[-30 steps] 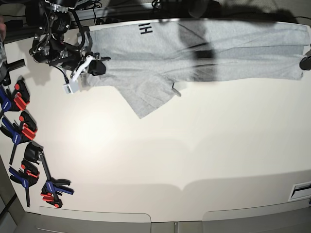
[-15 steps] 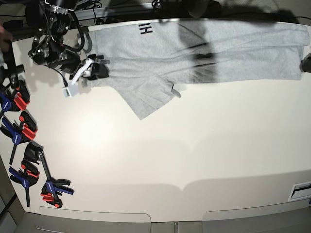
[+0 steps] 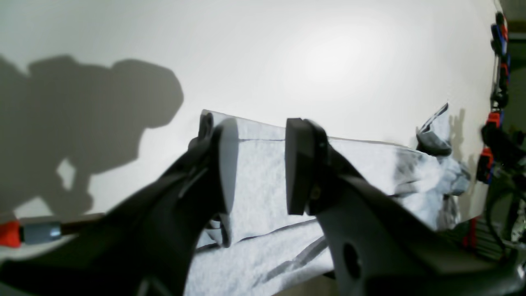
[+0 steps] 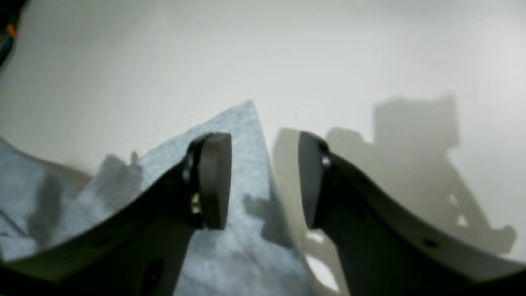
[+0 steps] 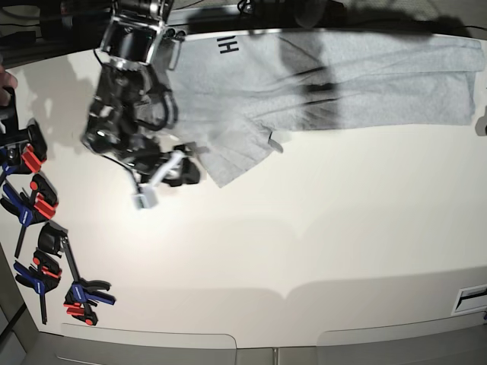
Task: Fold the T-shirt properly
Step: 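Release the right gripper and press down the folded collar end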
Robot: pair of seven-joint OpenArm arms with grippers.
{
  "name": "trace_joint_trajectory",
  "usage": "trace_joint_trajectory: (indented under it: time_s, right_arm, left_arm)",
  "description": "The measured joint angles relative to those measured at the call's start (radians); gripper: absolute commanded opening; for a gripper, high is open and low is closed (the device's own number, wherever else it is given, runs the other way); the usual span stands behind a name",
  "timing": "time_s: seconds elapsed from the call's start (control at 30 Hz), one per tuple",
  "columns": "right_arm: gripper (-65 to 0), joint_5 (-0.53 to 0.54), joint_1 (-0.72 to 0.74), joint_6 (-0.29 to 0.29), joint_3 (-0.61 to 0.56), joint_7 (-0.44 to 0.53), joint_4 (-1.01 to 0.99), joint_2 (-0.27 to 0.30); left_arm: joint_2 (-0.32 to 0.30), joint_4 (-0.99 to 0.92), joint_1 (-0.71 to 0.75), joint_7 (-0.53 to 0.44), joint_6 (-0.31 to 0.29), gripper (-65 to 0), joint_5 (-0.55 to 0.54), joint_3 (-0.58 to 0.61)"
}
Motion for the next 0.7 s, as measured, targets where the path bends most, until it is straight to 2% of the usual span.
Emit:
trace_joint_trajectory:
  time_s: [0.13, 0.23, 0.4, 0.47, 0.63, 0.7]
  right_arm:
    - [-40.2, -0.153, 0.051, -0.06, -0.058, 0.086, -0.118, -0.017]
    - [-40.2, -0.214, 0.082, -0.1, -0.064, 0.114, -0.186, -0.024]
    - [-40.2, -0.17, 0.1, -0.101, -0.064, 0.136, -0.242, -0.04]
    - [-40.2, -0.135, 0.1, -0.081, -0.064, 0.136, -0.261, -0.046]
    - [-40.3, -0.061, 0.101, -0.042, -0.063, 0.079, -0.267, -0.058]
    - [-43.0, -0.06, 0.101, -0.041, -0.064, 0.072, -0.267, -0.06]
  left_arm:
    - [0.0, 0.0, 0.0, 0.0, 0.0, -46.9, -0.001, 0.0]
    - [0.0, 0.0, 0.0, -0.001, 0.0, -46.9, 0.0, 0.0]
    - [0.0, 0.0, 0.0, -0.001, 0.0, -46.9, 0.0, 0.0]
    - [0.0, 0.0, 0.0, -0.001, 0.0, -46.9, 0.0, 0.0]
    - [0.0, 0.0, 0.0, -0.001, 0.0, -46.9, 0.0, 0.0]
    - [0.0, 0.0, 0.0, -0.001, 0.0, -46.9, -0.001, 0.0]
